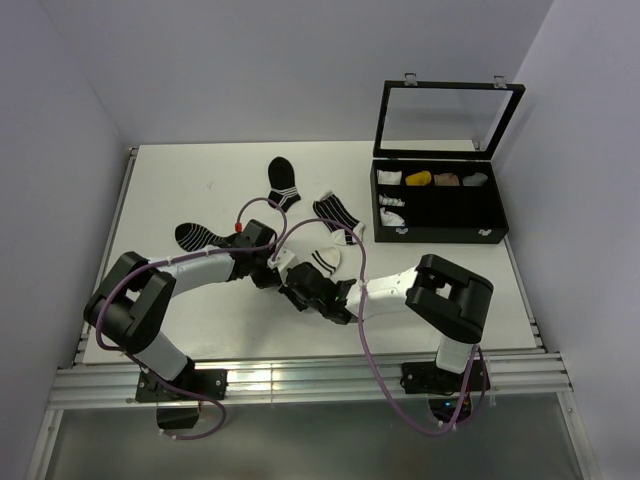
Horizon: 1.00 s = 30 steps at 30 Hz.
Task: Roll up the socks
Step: Roll the sock at the center of the board.
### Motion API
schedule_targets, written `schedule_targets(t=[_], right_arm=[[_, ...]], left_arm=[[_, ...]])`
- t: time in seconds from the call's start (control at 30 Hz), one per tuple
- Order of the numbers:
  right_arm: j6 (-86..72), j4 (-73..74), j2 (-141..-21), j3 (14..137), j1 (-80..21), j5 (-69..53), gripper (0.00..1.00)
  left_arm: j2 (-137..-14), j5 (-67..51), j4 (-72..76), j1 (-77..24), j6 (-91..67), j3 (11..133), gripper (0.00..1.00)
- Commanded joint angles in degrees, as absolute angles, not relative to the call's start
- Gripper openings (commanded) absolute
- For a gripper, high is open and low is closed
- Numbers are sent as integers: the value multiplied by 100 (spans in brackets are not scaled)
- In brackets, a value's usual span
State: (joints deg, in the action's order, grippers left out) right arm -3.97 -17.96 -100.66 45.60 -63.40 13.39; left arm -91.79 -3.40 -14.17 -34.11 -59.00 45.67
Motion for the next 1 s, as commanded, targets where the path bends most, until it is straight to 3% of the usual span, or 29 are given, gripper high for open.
schedule_targets(t=[0.0, 0.27, 0.33, 0.43, 0.47, 0.63, 0.73, 0.97], right_arm=[[-554, -1951, -10107, 4843, -6363, 1345, 29], [-1194, -1968, -10020, 4615, -5899, 530, 0], [-1440, -2030, -9932, 4448, -5731, 178, 0], [-1809, -2206, -9827, 4246, -5301, -648, 0], [-1898, -2293, -9817, 4210, -5187, -929, 0], [-2538, -2478, -10080, 4210, -4449, -2450, 0], [-2899, -2671, -10370, 4254, -4176, -3126, 0], [-3779, -3497, -11047, 4228, -3692, -4235, 0]], left_arm=[[-9404, -150, -2022, -3428, -5660, 4368, 0], [-9071, -88, -1907, -3428, -5879, 4122, 4], [-8905, -44, -1828, -3419, -5950, 4009, 7], [-8597, -26, -1732, -3419, -6169, 3807, 22], [-8500, -26, -1705, -3419, -6309, 3745, 36], [-7798, 211, -1346, -3419, -6740, 3262, 66], [-7437, 228, -1082, -3419, -6873, 2972, 74], [-7216, 176, -449, -3428, -6847, 2628, 75]])
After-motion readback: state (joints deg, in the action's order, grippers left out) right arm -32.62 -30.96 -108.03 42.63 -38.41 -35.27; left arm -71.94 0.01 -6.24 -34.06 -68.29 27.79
